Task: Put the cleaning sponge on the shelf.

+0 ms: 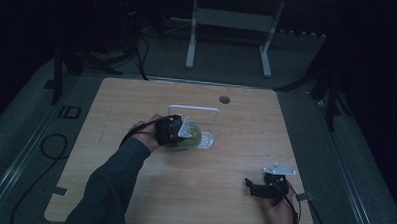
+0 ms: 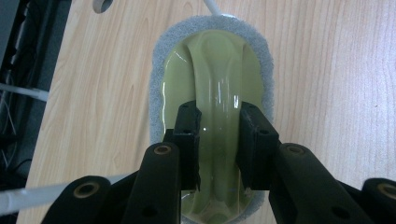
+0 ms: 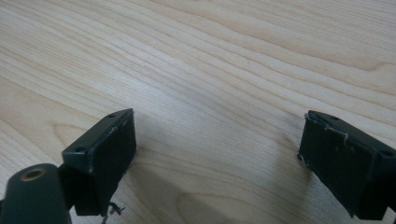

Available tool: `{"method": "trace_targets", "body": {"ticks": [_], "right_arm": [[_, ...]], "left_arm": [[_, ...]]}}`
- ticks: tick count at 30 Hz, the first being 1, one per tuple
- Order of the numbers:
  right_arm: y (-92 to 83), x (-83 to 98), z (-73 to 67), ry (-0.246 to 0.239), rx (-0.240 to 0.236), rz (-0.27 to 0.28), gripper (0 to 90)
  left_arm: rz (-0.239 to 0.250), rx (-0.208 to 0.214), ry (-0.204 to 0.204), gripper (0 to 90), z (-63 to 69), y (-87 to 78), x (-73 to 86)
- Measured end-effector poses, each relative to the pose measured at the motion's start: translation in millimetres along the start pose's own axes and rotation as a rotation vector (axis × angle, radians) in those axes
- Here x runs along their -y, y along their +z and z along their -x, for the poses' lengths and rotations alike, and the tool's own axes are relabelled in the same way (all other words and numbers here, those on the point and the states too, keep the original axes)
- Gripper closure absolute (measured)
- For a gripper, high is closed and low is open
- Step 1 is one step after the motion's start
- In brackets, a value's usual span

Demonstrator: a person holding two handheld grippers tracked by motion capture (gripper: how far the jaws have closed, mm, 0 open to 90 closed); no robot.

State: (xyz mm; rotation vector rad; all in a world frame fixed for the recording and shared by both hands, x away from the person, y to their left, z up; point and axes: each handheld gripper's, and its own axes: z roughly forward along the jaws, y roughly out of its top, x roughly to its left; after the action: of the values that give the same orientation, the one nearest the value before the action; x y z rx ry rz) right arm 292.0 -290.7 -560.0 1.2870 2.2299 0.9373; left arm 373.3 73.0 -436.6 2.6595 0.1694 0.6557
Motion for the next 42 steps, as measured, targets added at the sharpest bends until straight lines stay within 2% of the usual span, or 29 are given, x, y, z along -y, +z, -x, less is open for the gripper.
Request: {"method": "trace_targets", "body": {"ticks": [8,22,40,42], "right_arm": [[-0.1,0.1,-0.2,-0.001,0.0,0.001,10.6],[-0.2,0.2,-0.3,-0.001,-0.001,0.001,10.6],[-0.2,0.2,-0.6,0.0,-0.001,0.001,10.6],[-0.3,0.2,-0.6,0.001,-0.001,0.0,10.6]], "left_arm": [[-0.022,0.001,0.03,71.7,-2.3,4.7,-7.3],[-0.028,0.009,0.064,71.7,-6.3,10.3,-14.1],[-0.045,0.0,0.111,71.7,-2.5,18.3,-21.6],[-0.056,-0.007,0.126,71.7,-2.2,19.4,-23.2]]}}
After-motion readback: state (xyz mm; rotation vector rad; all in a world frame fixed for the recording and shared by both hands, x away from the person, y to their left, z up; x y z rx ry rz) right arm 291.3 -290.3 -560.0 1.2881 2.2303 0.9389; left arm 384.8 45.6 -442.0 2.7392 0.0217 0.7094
